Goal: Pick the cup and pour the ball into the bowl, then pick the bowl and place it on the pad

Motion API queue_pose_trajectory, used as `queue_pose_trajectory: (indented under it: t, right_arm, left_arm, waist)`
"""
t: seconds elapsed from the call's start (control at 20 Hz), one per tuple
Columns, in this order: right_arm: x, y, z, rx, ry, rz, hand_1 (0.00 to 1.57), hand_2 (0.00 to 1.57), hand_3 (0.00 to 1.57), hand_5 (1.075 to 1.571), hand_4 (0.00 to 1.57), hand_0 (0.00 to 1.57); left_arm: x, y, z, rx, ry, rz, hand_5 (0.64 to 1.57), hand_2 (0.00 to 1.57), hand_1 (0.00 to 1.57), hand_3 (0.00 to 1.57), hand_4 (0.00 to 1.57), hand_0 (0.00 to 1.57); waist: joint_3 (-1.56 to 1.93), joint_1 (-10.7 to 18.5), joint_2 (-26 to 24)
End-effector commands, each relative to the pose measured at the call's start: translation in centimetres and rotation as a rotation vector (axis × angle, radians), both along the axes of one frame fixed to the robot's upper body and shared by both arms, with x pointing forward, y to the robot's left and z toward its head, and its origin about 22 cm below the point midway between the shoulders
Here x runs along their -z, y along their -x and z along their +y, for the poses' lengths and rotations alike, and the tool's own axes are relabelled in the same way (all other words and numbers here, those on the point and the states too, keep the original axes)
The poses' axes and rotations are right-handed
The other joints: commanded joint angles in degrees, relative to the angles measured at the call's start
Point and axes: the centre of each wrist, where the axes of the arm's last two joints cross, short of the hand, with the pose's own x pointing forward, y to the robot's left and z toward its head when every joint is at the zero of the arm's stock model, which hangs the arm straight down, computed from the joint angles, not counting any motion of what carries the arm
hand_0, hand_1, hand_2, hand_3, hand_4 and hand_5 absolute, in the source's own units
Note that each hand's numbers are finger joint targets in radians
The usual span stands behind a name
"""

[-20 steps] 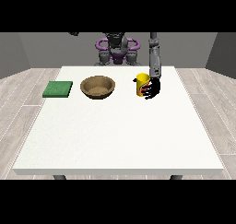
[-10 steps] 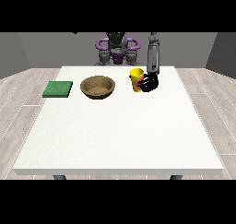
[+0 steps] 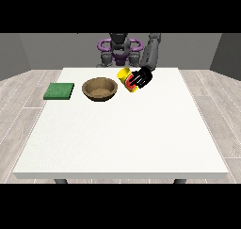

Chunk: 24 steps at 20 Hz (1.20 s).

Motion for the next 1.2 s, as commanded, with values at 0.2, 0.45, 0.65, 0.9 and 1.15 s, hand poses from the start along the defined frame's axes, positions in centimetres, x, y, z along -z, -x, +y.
queue_pose_trajectory:
  t: [0.2, 0.45, 0.65, 0.9, 1.15]
  right_arm:
    - [-0.3, -0.3, -0.5, -0.042, 0.025, 0.006, 0.0, 0.0, 0.0, 1.563, 0.32, 0.0]
    - [-0.6, -1.9, -0.2, -0.012, -0.005, -0.031, 0.0, 0.0, 0.0, 1.562, 0.34, 0.0]
    - [0.2, -2.8, 0.7, -0.003, -0.002, 0.022, 0.0, 0.0, 0.0, 1.562, 0.35, 0.0]
    - [4.0, -3.6, -0.1, 0.027, -0.015, 0.119, 0.0, 0.0, 0.0, 1.565, 0.37, 0.0]
    - [4.9, -3.7, -0.2, 0.033, -0.008, 0.163, 0.0, 0.0, 0.0, 1.565, 0.38, 0.0]
  left_arm:
    - [-1.7, -1.9, -3.5, -0.101, -0.178, -0.001, 1.552, 1.57, 1.41, 1.57, 1.03, 1.41]
    - [-4.1, -3.6, -4.3, -0.191, -0.379, -0.089, 1.566, 1.57, 1.36, 1.57, 0.84, 1.36]
    - [-4.4, -4.2, -5.6, -0.192, -0.598, -0.122, 1.552, 1.57, 1.37, 1.57, 0.83, 1.37]
    - [-2.6, -3.5, -9.7, -0.109, -0.853, -0.068, 1.509, 1.5, 1.34, 1.53, 0.93, 1.34]
    - [-1.3, -2.8, -11.1, -0.037, -1.151, -0.072, 1.49, 1.57, 1.45, 1.57, 0.94, 1.45]
  waist:
    - [-0.08, -1.84, -0.23]
    - [-0.01, -0.79, 2.17]
    - [0.06, 0.13, -1.63]
    - [0.12, 1.5, -5.92]
    - [0.06, 2.74, -9.21]
